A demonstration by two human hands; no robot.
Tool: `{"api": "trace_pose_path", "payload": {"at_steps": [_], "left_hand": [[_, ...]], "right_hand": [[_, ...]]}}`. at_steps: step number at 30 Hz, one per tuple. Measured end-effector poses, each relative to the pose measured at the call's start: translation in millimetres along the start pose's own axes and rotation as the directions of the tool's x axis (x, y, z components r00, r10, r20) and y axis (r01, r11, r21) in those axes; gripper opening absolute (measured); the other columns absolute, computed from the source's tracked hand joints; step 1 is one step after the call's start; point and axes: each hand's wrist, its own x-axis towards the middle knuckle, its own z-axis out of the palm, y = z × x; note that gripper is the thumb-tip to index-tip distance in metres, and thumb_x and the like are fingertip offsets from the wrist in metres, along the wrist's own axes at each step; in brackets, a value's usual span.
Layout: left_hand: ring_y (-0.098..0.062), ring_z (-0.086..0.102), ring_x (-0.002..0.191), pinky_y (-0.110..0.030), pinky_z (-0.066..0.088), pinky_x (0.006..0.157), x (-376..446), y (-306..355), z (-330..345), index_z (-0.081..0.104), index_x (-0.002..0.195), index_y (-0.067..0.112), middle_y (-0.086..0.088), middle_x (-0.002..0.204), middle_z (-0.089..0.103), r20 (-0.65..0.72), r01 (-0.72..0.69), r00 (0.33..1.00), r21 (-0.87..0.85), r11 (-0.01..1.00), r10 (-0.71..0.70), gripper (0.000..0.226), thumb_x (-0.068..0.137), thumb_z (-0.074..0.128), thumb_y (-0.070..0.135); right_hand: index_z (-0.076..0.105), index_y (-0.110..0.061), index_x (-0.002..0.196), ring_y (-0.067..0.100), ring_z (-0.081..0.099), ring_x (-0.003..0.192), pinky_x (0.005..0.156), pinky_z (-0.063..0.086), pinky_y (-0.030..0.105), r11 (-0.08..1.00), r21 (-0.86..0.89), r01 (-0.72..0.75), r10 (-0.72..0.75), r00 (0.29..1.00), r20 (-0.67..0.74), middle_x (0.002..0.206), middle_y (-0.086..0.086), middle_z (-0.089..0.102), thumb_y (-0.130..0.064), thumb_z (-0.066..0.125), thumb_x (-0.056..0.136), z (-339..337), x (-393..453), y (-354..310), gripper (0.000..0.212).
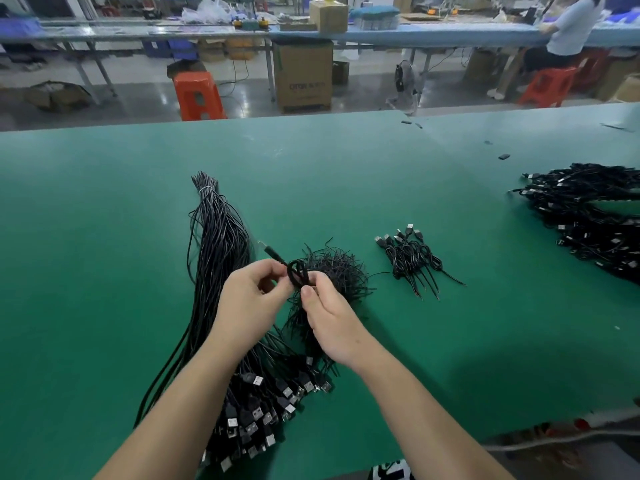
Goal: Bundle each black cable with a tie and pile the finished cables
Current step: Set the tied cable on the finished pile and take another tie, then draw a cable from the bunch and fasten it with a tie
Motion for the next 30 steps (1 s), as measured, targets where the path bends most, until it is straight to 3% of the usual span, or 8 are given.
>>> {"api": "trace_pose_path", "payload": {"at_steps": [4,8,13,16,19,22,26,30], "left_hand": [[-0.005,0.039,0.049,-0.016,0.030,0.048,-4.9,0.2,-2.1,0.073,0.076,0.025,0.010,0.057,0.056,0.073,-0.008,0.997,0.022,1.000,0.007,0.019,0.090,0.071,0.013],[-0.007,0.054,0.066,-0.023,0.047,0.064,-13.9,-0.2,2.9,0.074,0.090,0.018,0.008,0.082,0.063,0.083,-0.247,0.969,0.353,0.902,0.233,0.008,0.089,0.072,0.010],[-0.029,0.057,0.074,-0.039,0.050,0.062,-21.5,-7.1,2.1,0.069,0.086,0.006,-0.008,0.086,0.061,0.172,-0.603,0.701,0.661,0.447,0.692,0.009,0.090,0.062,0.000],[-0.030,0.064,0.103,-0.039,0.049,0.085,-21.1,-4.8,-0.9,0.069,0.087,0.007,-0.008,0.103,0.067,0.194,-0.681,0.597,0.635,0.364,0.779,0.022,0.093,0.051,-0.004],[-0.017,0.067,0.112,-0.041,0.047,0.099,-19.1,-0.5,-2.1,0.070,0.087,0.009,-0.002,0.109,0.073,0.178,-0.700,0.629,0.553,0.452,0.757,0.019,0.089,0.058,-0.005],[-0.009,0.065,0.086,-0.042,0.045,0.082,-20.7,4.2,-2.1,0.071,0.088,0.016,0.011,0.091,0.072,0.092,-0.595,0.774,0.446,0.669,0.627,0.012,0.094,0.060,0.014],[0.001,0.058,0.085,-0.023,0.042,0.077,-26.2,15.1,1.4,0.068,0.088,0.028,0.021,0.080,0.065,0.001,-0.310,0.946,0.288,0.906,0.324,0.014,0.095,0.065,0.016],[0.006,0.060,0.070,-0.008,0.041,0.064,-18.8,19.1,-1.5,0.072,0.081,0.025,0.026,0.075,0.067,0.046,-0.094,0.995,0.189,0.977,0.087,0.017,0.091,0.069,0.012]], "right_hand": [[0.053,-0.062,0.117,-0.012,0.054,0.064,0.054,0.041,0.009,0.998,0.037,0.042,-0.041,0.999,-0.029,0.075,-0.034,0.058,-0.057,0.036,0.095,0.1,-2.9,-5.5,0.028],[0.056,-0.044,0.079,0.001,0.040,0.052,0.054,0.032,0.025,0.999,0.041,0.022,-0.017,0.992,-0.125,0.061,-0.020,0.049,-0.053,0.037,0.096,3.2,-3.4,-11.7,0.027],[0.044,-0.032,0.059,0.011,0.027,0.048,0.046,0.022,0.027,0.977,0.171,-0.127,0.149,0.981,-0.121,0.064,0.000,0.033,-0.034,0.040,0.102,-3.4,-3.6,-16.9,0.044],[0.043,-0.027,0.062,0.011,0.019,0.042,0.039,0.015,0.020,0.929,0.288,-0.233,0.236,0.971,0.024,0.059,0.001,0.027,-0.025,0.038,0.107,-8.9,-8.0,-23.9,0.045],[0.040,-0.021,0.070,0.011,0.015,0.044,0.039,0.012,0.020,0.915,0.292,-0.279,0.252,0.959,0.130,0.057,-0.002,0.025,-0.023,0.035,0.108,-12.8,-10.7,-30.9,0.038],[0.041,-0.018,0.071,0.007,0.019,0.041,0.037,0.017,0.018,0.938,0.241,-0.247,0.215,0.965,0.151,0.054,-0.007,0.028,-0.021,0.035,0.106,-16.1,-12.9,-32.1,0.036],[0.042,-0.021,0.069,0.005,0.023,0.047,0.044,0.023,0.018,0.975,0.184,-0.124,0.105,0.988,0.112,0.055,-0.014,0.030,-0.036,0.038,0.096,-13.8,-18.4,-26.8,0.031],[0.036,-0.026,0.073,0.011,0.039,0.059,0.059,0.032,0.033,0.920,-0.374,0.119,-0.097,0.992,0.077,0.065,-0.010,0.043,-0.041,0.035,0.105,-14.9,-22.2,-22.1,0.036]]}}
